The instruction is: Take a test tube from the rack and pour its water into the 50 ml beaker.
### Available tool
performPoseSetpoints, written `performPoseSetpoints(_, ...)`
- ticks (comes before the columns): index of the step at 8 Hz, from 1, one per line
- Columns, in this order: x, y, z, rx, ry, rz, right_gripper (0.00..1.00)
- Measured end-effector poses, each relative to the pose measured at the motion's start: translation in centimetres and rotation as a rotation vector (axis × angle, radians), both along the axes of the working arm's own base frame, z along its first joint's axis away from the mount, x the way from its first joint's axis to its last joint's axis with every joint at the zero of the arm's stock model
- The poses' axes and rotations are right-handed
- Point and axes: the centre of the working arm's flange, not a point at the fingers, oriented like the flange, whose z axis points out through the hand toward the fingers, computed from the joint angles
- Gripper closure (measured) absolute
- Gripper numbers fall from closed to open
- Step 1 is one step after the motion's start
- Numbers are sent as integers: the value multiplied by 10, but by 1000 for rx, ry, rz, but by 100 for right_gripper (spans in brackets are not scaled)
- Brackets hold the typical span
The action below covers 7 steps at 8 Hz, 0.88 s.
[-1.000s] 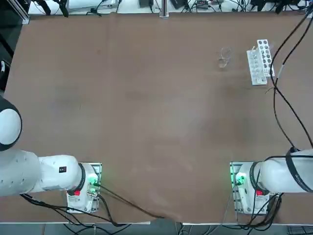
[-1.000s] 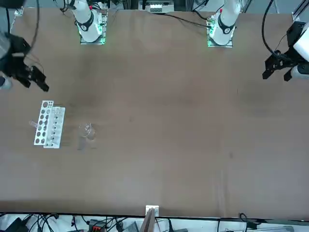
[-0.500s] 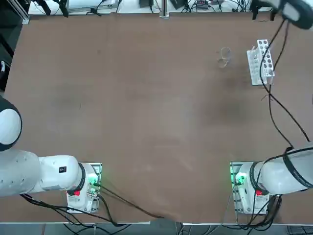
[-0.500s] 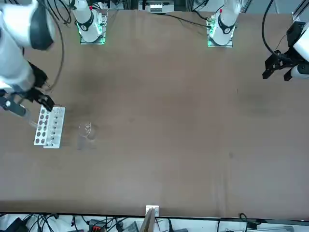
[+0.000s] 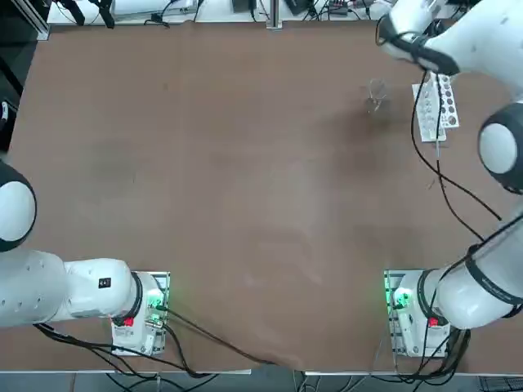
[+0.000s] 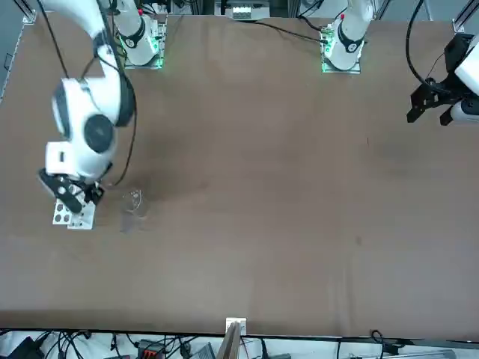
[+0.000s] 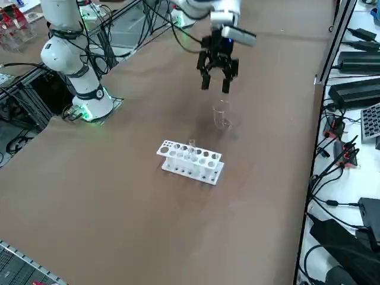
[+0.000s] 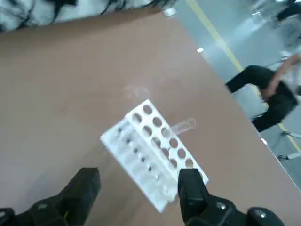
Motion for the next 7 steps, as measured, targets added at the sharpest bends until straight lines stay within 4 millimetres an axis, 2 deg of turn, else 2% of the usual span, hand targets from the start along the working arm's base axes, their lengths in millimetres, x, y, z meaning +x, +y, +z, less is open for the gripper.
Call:
performPoseSetpoints(1, 4, -3, -28, -58, -71, -62, 5)
performPoseSetpoints(3, 9, -15, -64, -134, -220, -175, 5)
performPoseSetpoints(7, 12, -44, -104, -287, -523, -337, 7)
